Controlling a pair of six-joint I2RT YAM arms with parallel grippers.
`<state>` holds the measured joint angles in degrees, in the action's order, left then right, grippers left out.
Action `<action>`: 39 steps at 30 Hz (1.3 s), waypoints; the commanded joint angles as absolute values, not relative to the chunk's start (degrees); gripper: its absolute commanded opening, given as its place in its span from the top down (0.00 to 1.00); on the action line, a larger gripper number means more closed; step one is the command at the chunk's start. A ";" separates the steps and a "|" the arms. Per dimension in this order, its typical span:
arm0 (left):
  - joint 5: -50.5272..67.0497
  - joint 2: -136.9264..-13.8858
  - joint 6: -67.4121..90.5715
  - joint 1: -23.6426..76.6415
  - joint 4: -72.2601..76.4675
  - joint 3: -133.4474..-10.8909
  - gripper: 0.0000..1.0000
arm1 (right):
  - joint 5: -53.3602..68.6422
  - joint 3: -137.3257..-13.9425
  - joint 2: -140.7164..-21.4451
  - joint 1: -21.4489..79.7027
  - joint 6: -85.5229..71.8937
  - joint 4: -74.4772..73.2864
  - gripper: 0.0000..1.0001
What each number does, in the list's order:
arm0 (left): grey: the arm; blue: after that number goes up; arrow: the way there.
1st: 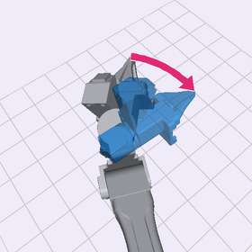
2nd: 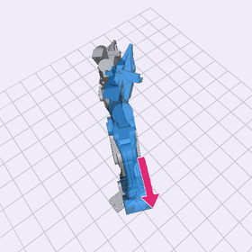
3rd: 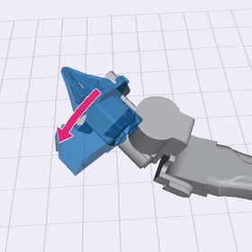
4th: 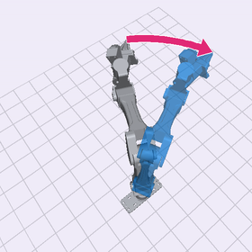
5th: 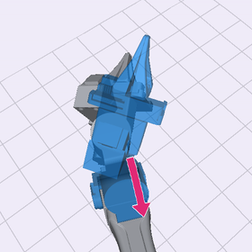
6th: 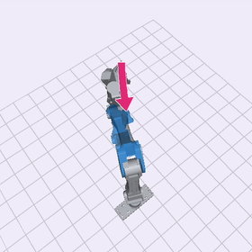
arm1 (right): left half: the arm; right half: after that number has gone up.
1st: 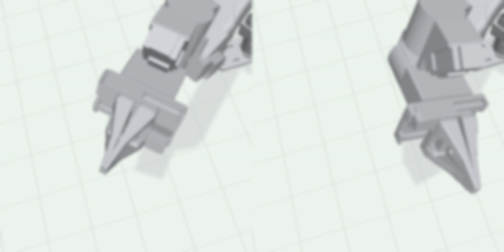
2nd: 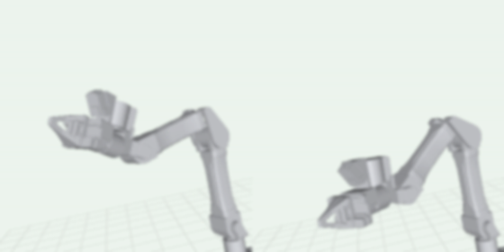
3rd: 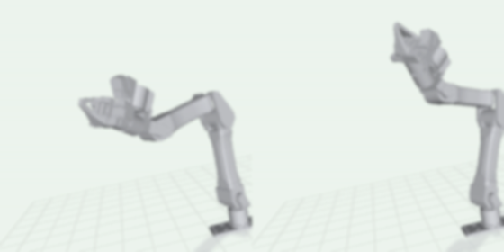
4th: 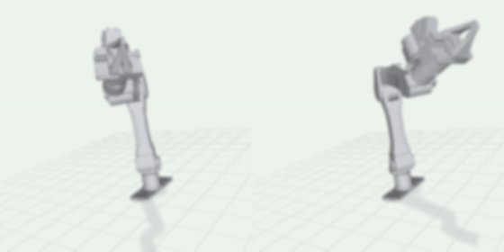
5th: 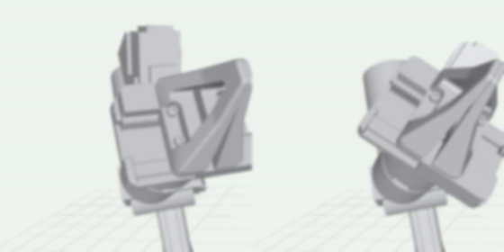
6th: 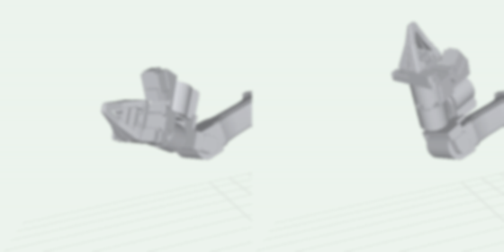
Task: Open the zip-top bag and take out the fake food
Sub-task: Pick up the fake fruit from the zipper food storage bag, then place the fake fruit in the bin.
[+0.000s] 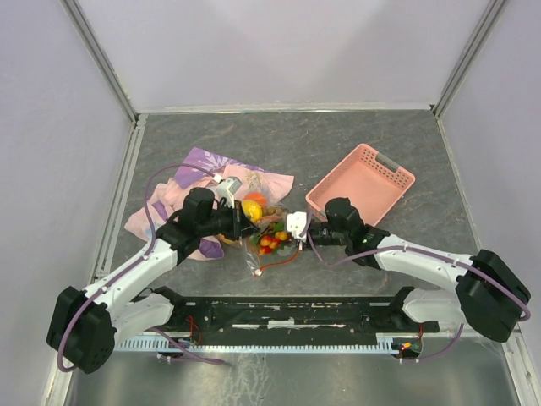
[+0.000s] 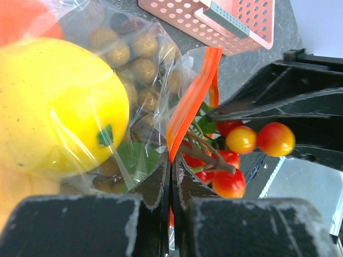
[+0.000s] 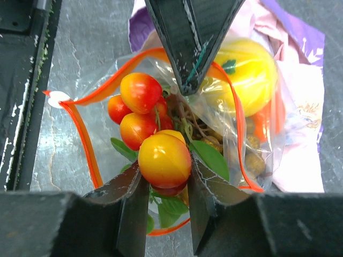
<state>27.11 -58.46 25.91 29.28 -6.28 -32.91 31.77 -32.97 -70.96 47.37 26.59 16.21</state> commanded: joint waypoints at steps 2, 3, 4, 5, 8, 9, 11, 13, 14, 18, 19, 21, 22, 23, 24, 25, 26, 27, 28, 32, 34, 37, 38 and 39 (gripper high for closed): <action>24.43 -58.21 27.67 29.19 -2.49 -34.08 0.97 | 36.33 -33.40 -67.69 46.31 23.97 19.44 0.88; 24.10 -58.19 27.95 29.18 -2.20 -34.02 0.97 | 36.79 -33.25 -67.22 46.12 23.53 19.43 0.88; 23.82 -58.25 28.15 29.21 -1.97 -34.08 0.97 | 37.25 -33.23 -66.74 45.94 23.18 19.42 0.89; 23.60 -58.27 28.33 29.21 -1.74 -34.14 0.97 | 37.62 -33.20 -66.15 45.78 22.83 19.38 0.89; 23.21 -58.36 28.73 29.10 -1.12 -34.04 0.97 | 38.26 -33.29 -64.22 45.24 22.25 18.74 0.89; 23.16 -58.40 28.82 29.14 -0.95 -33.97 0.97 | 38.38 -33.22 -63.62 45.00 22.05 18.53 0.89; 23.17 -58.55 28.91 29.01 -0.64 -33.80 0.97 | 38.41 -33.05 -61.89 44.54 21.55 18.31 0.89; 23.32 -58.69 28.94 29.05 -0.46 -33.75 0.97 | 38.22 -32.90 -60.40 44.19 21.20 18.37 0.89; 23.38 -58.69 29.00 29.03 -0.40 -33.72 0.97 | 38.01 -32.92 -59.76 43.94 20.94 18.37 0.89; 23.66 -58.67 29.09 28.93 -0.26 -33.68 0.97 | 37.30 -33.05 -57.79 43.03 19.48 18.66 0.89; 23.72 -58.63 29.09 28.93 -0.26 -33.66 0.97 | 37.08 -33.07 -57.38 42.78 18.99 19.04 0.89; 23.73 -58.47 29.05 28.92 -0.26 -33.58 0.97 | 36.57 -32.86 -56.63 42.16 17.87 19.97 0.89; 23.71 -58.45 29.02 29.00 -0.31 -33.60 0.97 | 36.26 -32.79 -56.30 41.82 17.40 20.26 0.89; 23.73 -58.37 29.01 28.97 -0.35 -33.64 0.97 | 35.97 -32.66 -55.98 41.56 16.83 20.63 0.89; 23.80 -58.40 28.95 28.92 -0.42 -33.58 0.97 | 35.62 -32.56 -55.68 41.18 16.31 21.15 0.89; 23.82 -58.32 28.92 28.92 -0.44 -33.58 0.97 | 35.21 -32.41 -55.38 40.70 15.76 21.71 0.89; 23.87 -58.28 28.89 28.98 -0.43 -33.53 0.97 | 34.64 -32.23 -55.09 40.43 15.09 22.21 0.89; 23.98 -58.28 28.91 28.92 -0.41 -33.49 0.97 | 33.82 -32.00 -54.75 40.07 14.22 22.88 0.89; 23.93 -58.20 28.87 28.96 -0.44 -33.53 0.97 | 32.85 -31.73 -54.49 39.55 13.34 23.53 0.89; 24.11 -57.84 28.83 28.95 -0.53 -33.45 0.97 | 27.95 -30.66 -53.15 37.94 9.91 25.63 0.89; 24.15 -57.74 28.74 28.90 -0.61 -33.33 0.97 | 24.64 -29.83 -52.29 37.16 8.23 26.84 0.88; 24.32 -57.66 28.57 28.84 -0.70 -33.36 0.97 | 19.43 -28.18 -50.91 35.81 5.87 29.21 0.89; 24.45 -57.67 28.49 28.83 -0.67 -33.36 0.97 | 17.70 -27.64 -50.42 35.44 4.98 29.91 0.89; 24.55 -57.72 28.48 28.84 -0.68 -33.32 0.97 | 15.77 -27.11 -49.98 35.05 4.41 30.40 0.89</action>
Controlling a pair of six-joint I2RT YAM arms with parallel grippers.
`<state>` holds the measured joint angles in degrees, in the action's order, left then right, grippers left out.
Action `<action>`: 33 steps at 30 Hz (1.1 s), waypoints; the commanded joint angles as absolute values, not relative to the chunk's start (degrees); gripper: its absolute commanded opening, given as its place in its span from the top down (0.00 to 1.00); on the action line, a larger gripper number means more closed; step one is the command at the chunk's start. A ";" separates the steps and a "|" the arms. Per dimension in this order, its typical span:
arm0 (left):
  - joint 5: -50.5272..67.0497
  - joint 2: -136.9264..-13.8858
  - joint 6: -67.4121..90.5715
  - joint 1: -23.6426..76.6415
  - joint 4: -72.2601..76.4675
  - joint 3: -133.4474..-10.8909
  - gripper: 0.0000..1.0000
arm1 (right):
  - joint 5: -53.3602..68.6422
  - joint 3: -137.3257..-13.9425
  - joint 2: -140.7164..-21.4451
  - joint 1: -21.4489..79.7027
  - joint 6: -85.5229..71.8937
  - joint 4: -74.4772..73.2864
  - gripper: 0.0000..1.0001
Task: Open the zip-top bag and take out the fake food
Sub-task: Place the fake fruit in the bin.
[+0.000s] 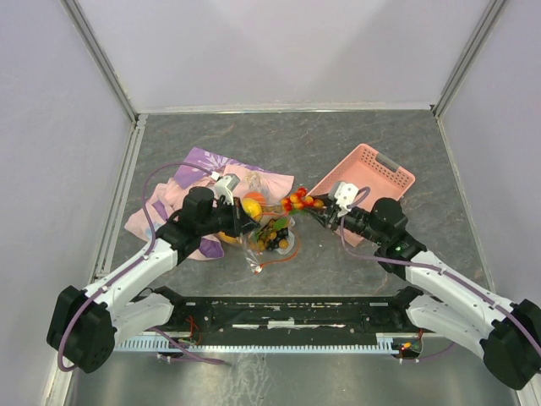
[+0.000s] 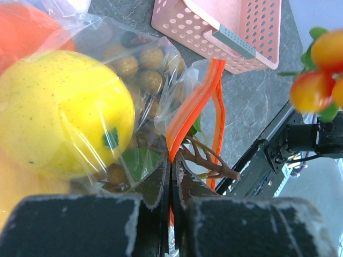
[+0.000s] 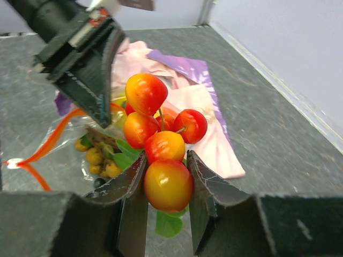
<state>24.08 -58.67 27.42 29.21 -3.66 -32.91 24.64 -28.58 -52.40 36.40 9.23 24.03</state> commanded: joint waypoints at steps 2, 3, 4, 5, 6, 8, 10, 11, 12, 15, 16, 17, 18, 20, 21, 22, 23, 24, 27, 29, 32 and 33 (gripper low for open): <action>24.82 -57.79 28.41 28.85 -0.69 -33.31 0.97 | 12.21 -26.16 -49.24 34.28 3.42 30.95 0.89; 24.87 -57.83 28.39 28.83 -0.70 -33.31 0.97 | 10.55 -25.94 -48.96 33.90 2.82 30.98 0.89; 24.89 -57.83 28.39 28.83 -0.70 -33.31 0.97 | 8.96 -25.58 -48.69 33.51 2.35 31.05 0.89; 24.89 -57.83 28.39 28.84 -0.70 -33.31 0.97 | 7.25 -25.25 -48.36 33.18 1.70 31.15 0.89; 24.91 -57.83 28.37 28.88 -0.68 -33.31 0.97 | 5.20 -24.84 -48.08 32.83 0.86 31.24 0.89; 24.89 -57.77 28.39 28.87 -0.70 -33.37 0.97 | 0.90 -24.17 -47.46 32.02 -0.73 31.50 0.88; 25.00 -57.68 28.39 28.87 -0.69 -33.31 0.97 | -2.97 -23.73 -46.90 31.34 -2.25 31.07 0.85; 25.04 -57.68 28.39 28.84 -0.66 -33.31 0.97 | -5.15 -23.70 -46.72 31.02 -3.24 30.38 0.83; 25.03 -57.66 28.39 28.84 -0.70 -33.32 0.97 | -7.00 -23.85 -46.75 30.60 -4.07 29.53 0.82; 25.03 -57.66 28.38 28.90 -0.69 -33.37 0.97 | -10.17 -23.82 -47.01 29.47 -5.82 27.89 0.82; 25.08 -57.72 28.39 28.86 -0.64 -33.38 0.97 | -11.30 -23.90 -47.21 29.20 -6.52 27.41 0.81; 25.13 -57.79 28.39 28.83 -0.62 -33.40 0.97 | -12.53 -23.95 -47.46 28.94 -7.19 26.89 0.81; 25.20 -57.83 28.39 28.87 -0.62 -33.53 0.97 | -14.49 -24.00 -47.79 28.66 -7.87 26.37 0.81; 25.30 -57.92 28.39 28.87 -0.55 -33.49 0.97 | -17.07 -24.23 -48.53 27.94 -9.37 25.23 0.79; 25.27 -57.92 28.39 28.84 -0.53 -33.60 0.97 | -18.36 -24.33 -48.97 27.54 -10.27 24.57 0.77; 25.38 -58.00 28.39 28.85 -0.53 -33.58 0.97 | -19.74 -24.57 -49.44 27.25 -11.16 23.80 0.73; 25.38 -58.05 28.39 28.88 -0.53 -33.68 0.97 | -21.31 -24.90 -49.99 26.94 -12.26 22.84 0.69; 25.47 -58.07 28.39 28.90 -0.52 -33.66 0.97 | -22.99 -25.51 -50.49 26.60 -13.53 21.59 0.65; 25.48 -58.10 28.30 28.84 -0.40 -33.71 0.97 | -28.79 -27.30 -52.96 25.70 -17.63 17.46 0.48; 25.56 -58.29 28.30 28.85 -0.27 -33.66 0.97 | -34.21 -28.59 -54.62 25.53 -21.89 14.05 0.27; 25.65 -58.44 28.38 28.90 -0.18 -33.82 0.97 | -36.69 -30.56 -56.63 25.24 -23.86 9.99 0.00; 25.70 -58.45 28.39 28.84 -0.09 -33.86 0.97 | -36.38 -30.92 -56.99 25.25 -23.98 9.66 0.01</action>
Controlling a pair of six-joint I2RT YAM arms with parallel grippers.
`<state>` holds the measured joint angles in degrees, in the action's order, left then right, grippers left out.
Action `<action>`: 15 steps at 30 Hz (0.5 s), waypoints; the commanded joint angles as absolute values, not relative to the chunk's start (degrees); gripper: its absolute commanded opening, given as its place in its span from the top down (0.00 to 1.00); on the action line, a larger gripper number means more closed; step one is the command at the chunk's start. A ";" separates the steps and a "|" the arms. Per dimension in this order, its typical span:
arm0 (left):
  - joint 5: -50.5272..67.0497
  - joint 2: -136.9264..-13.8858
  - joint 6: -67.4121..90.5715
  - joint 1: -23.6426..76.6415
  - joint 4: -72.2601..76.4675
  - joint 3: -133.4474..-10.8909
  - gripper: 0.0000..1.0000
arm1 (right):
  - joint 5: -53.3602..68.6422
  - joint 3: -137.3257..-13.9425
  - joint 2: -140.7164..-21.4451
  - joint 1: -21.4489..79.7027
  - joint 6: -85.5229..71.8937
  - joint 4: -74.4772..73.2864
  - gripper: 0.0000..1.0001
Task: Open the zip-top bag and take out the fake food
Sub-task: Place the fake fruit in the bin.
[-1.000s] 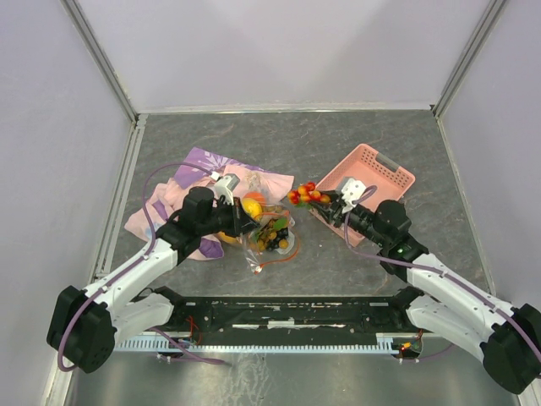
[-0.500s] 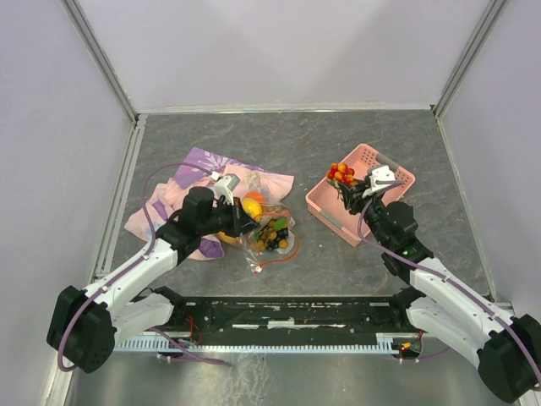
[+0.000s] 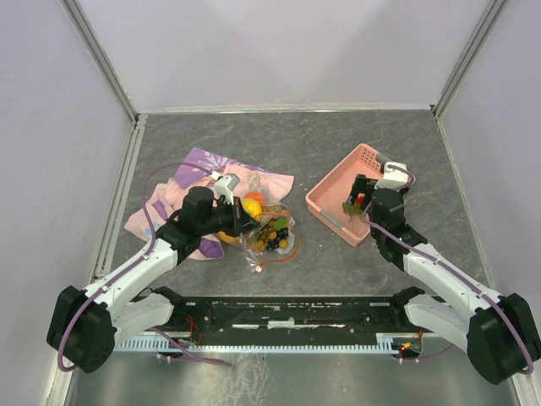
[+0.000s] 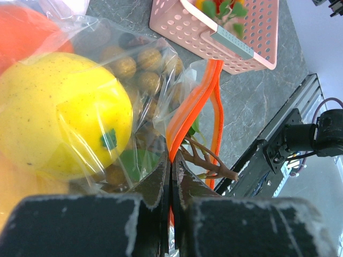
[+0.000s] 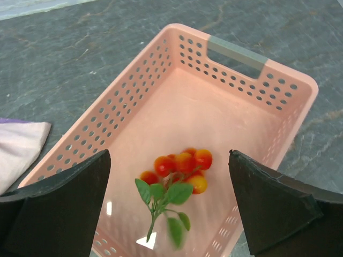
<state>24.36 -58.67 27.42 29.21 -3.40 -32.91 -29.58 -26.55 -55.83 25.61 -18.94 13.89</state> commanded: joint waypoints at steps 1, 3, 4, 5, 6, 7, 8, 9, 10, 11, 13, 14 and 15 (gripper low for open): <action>25.73 -58.49 28.43 28.83 -0.01 -33.84 0.97 | -36.10 -30.90 -56.91 25.24 -24.17 9.81 0.01; 25.75 -58.53 28.45 28.90 0.00 -33.84 0.97 | -35.55 -30.47 -56.43 25.21 -24.57 10.83 0.01; 25.75 -58.54 28.41 28.87 0.00 -33.85 0.97 | -35.09 -30.21 -56.21 25.21 -24.67 11.30 0.01; 25.75 -58.49 28.47 28.84 0.02 -33.84 0.97 | -34.99 -30.12 -55.93 25.20 -24.62 11.49 0.01; 25.80 -58.45 28.48 28.87 0.01 -33.82 0.97 | -34.80 -30.07 -55.76 25.22 -24.60 11.52 0.01; 25.81 -58.38 28.48 28.83 0.00 -33.71 0.97 | -34.65 -30.13 -55.61 25.19 -24.58 11.45 0.01; 25.79 -58.32 28.43 28.84 0.00 -33.65 0.97 | -34.51 -30.04 -55.43 25.19 -24.46 11.40 0.01; 25.70 -58.23 28.39 28.87 0.00 -33.56 0.97 | -34.15 -29.96 -55.26 25.21 -24.43 11.35 0.01; 25.75 -58.19 28.43 28.88 0.00 -33.46 0.97 | -33.88 -29.89 -55.02 25.18 -24.29 11.46 0.01; 25.75 -58.11 28.46 28.82 0.00 -33.37 0.97 | -33.47 -29.74 -54.74 25.20 -24.22 11.51 0.01; 25.75 -58.10 28.52 28.83 0.00 -33.32 0.97 | -32.49 -29.48 -54.18 25.16 -24.14 11.49 0.01; 25.75 -58.03 28.56 28.77 0.01 -33.23 0.97 | -31.97 -29.39 -53.96 25.22 -24.08 11.61 0.01; 25.75 -57.97 28.61 28.85 0.05 -33.23 0.97 | -31.46 -29.34 -53.77 25.17 -24.00 11.67 0.01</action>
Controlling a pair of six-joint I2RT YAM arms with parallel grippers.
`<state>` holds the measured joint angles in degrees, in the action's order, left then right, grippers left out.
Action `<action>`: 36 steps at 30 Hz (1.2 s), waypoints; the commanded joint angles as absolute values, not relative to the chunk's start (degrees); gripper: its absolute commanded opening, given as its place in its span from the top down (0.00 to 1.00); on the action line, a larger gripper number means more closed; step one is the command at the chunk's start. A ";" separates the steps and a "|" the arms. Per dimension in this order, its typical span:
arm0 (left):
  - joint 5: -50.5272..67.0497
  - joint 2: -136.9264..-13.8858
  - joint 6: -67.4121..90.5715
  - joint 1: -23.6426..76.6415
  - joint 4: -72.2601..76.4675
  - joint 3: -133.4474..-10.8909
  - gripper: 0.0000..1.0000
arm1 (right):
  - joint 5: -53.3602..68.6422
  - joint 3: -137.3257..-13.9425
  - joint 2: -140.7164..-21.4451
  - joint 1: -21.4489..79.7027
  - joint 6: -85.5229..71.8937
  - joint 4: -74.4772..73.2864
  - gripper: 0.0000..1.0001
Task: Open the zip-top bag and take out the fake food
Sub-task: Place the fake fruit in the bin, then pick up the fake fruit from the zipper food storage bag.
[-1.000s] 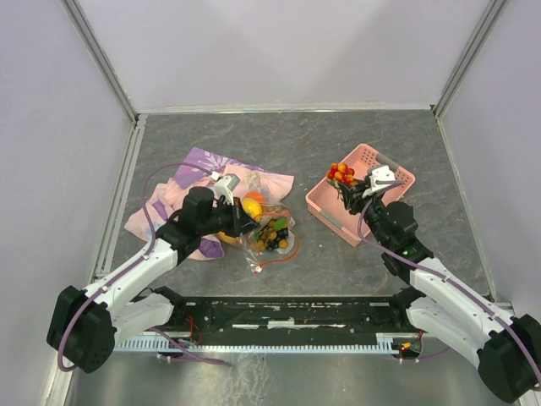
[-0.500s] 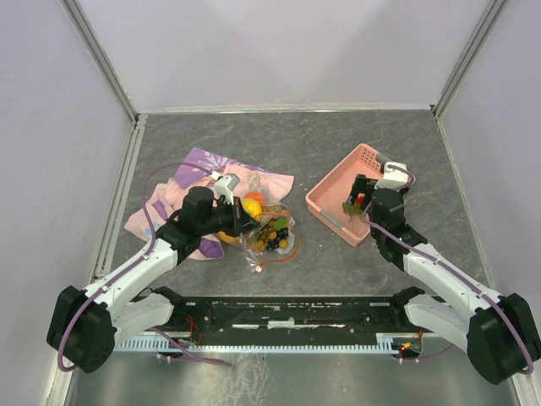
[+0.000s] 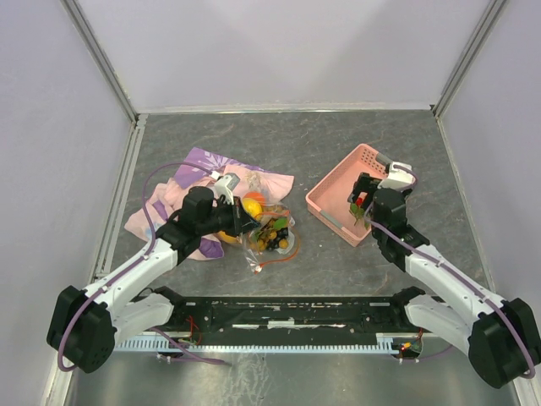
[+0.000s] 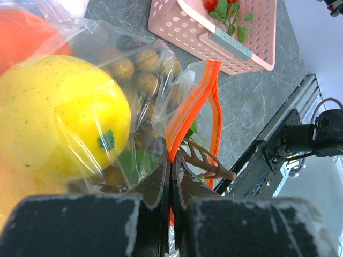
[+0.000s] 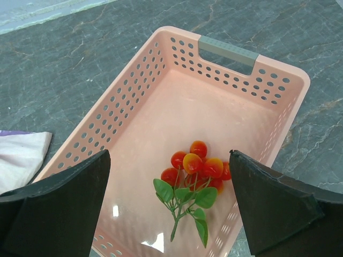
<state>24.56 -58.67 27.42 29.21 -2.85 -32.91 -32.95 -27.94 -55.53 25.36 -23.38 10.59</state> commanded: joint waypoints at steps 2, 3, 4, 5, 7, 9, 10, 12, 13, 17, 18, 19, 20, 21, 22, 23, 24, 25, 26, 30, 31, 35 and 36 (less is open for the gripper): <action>25.71 -57.88 28.65 28.85 0.13 -33.14 0.97 | -30.30 -29.19 -53.32 25.18 -23.88 11.72 0.01; 25.75 -57.84 28.67 28.82 0.09 -33.21 0.97 | -29.60 -29.10 -53.12 25.18 -23.77 11.81 0.01; 25.77 -57.88 28.72 28.78 0.10 -33.22 0.97 | -28.91 -29.08 -52.92 25.21 -23.71 11.94 0.01; 25.82 -57.77 28.74 28.82 0.12 -33.22 0.97 | -27.95 -29.08 -52.70 25.21 -23.55 11.93 0.01; 25.79 -57.74 28.74 28.85 0.00 -33.14 0.97 | -25.92 -28.82 -52.31 25.22 -23.01 12.40 0.01; 25.84 -57.74 28.78 28.79 0.12 -33.14 0.97 | -23.50 -28.41 -52.07 25.18 -22.43 13.29 0.01; 25.88 -57.74 28.80 28.82 0.09 -33.18 0.97 | -22.37 -28.26 -52.04 25.17 -22.36 13.67 0.01; 25.92 -57.82 28.83 28.84 0.16 -33.12 0.97 | -20.43 -28.30 -52.10 25.14 -22.24 13.95 0.01; 25.88 -57.83 28.83 28.82 0.18 -33.07 0.97 | -19.61 -28.30 -52.12 25.19 -22.11 14.08 0.01; 25.92 -57.74 28.83 28.84 0.26 -33.09 0.97 | -15.82 -28.09 -52.45 25.22 -21.72 15.14 0.01; 25.88 -57.77 28.83 28.80 0.26 -33.10 0.97 | -14.39 -27.97 -52.47 25.22 -21.38 15.60 0.01; 25.92 -57.79 28.83 28.82 0.26 -33.05 0.97 | -12.71 -27.82 -52.47 25.22 -21.00 16.24 0.01; 25.93 -57.75 28.83 28.83 0.27 -33.07 0.97 | -11.03 -27.70 -52.45 25.21 -20.74 16.85 0.01; 25.88 -57.79 28.83 28.87 0.32 -33.01 0.97 | -9.38 -27.57 -52.47 25.20 -20.53 17.66 0.01; 25.91 -57.75 28.83 28.78 0.35 -32.96 0.97 | -7.81 -27.47 -52.46 25.18 -20.38 18.26 0.01; 25.93 -57.77 28.87 28.82 0.35 -32.99 0.97 | -6.02 -27.40 -52.47 25.20 -20.16 18.76 0.01; 25.93 -57.77 28.83 28.83 0.40 -32.99 0.97 | -4.85 -27.34 -52.47 25.19 -19.94 19.21 0.01; 25.93 -57.75 28.87 28.92 0.41 -32.96 0.97 | -3.58 -27.29 -52.47 25.21 -19.76 19.72 0.01; 25.93 -57.77 28.89 28.80 0.43 -33.04 0.97 | -2.56 -27.21 -52.39 25.17 -19.59 20.22 0.01; 26.00 -57.74 28.96 28.80 0.57 -32.84 0.97 | 1.99 -26.91 -52.30 25.19 -18.96 22.02 0.01; 26.00 -57.74 28.99 28.76 0.61 -32.79 0.97 | 3.07 -26.89 -52.36 25.24 -18.84 22.51 0.01; 26.03 -57.79 29.06 28.86 0.94 -32.70 0.97 | 8.78 -26.71 -52.79 25.15 -18.48 24.50 0.01; 26.08 -57.83 29.17 28.82 1.08 -32.74 0.97 | 10.71 -26.88 -53.16 25.19 -18.46 25.05 0.01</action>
<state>24.58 -58.67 27.44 29.21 -2.76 -32.88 2.61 -26.96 -53.19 25.36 -19.57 19.44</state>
